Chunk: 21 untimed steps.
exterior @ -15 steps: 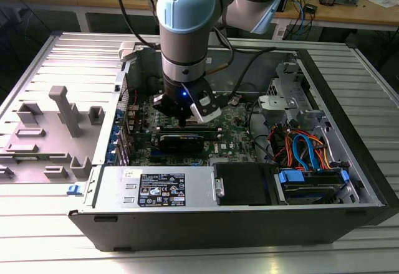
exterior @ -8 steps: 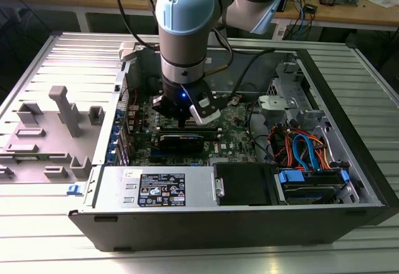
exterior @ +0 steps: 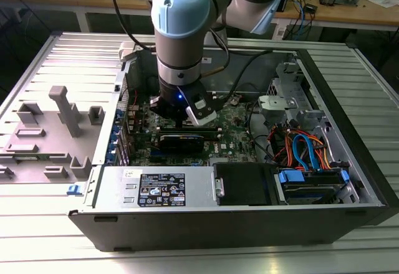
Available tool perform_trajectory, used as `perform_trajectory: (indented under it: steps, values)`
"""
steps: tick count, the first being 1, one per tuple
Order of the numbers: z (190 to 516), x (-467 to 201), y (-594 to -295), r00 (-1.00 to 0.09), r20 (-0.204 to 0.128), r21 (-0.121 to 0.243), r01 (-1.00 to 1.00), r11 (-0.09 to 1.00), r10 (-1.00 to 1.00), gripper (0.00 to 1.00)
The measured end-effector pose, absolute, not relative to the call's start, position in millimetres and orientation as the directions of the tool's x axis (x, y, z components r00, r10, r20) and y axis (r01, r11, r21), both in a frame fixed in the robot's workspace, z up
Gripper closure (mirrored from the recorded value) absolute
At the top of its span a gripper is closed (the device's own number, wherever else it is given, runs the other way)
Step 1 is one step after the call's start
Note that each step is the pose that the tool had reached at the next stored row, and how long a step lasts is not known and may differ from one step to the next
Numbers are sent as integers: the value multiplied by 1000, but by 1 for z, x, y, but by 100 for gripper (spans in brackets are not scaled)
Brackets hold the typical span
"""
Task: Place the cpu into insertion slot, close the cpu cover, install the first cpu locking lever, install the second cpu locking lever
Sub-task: 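Install the second cpu locking lever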
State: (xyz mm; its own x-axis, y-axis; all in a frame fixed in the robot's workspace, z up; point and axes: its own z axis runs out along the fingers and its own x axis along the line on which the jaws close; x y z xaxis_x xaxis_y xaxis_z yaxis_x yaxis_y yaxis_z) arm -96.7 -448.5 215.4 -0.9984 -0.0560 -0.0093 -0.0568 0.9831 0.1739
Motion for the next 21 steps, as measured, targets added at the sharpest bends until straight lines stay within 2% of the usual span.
perform_trajectory:
  steps: [21]
  values:
    - [204,-104,-449,-998,-4,213,-55,976,-56,89]
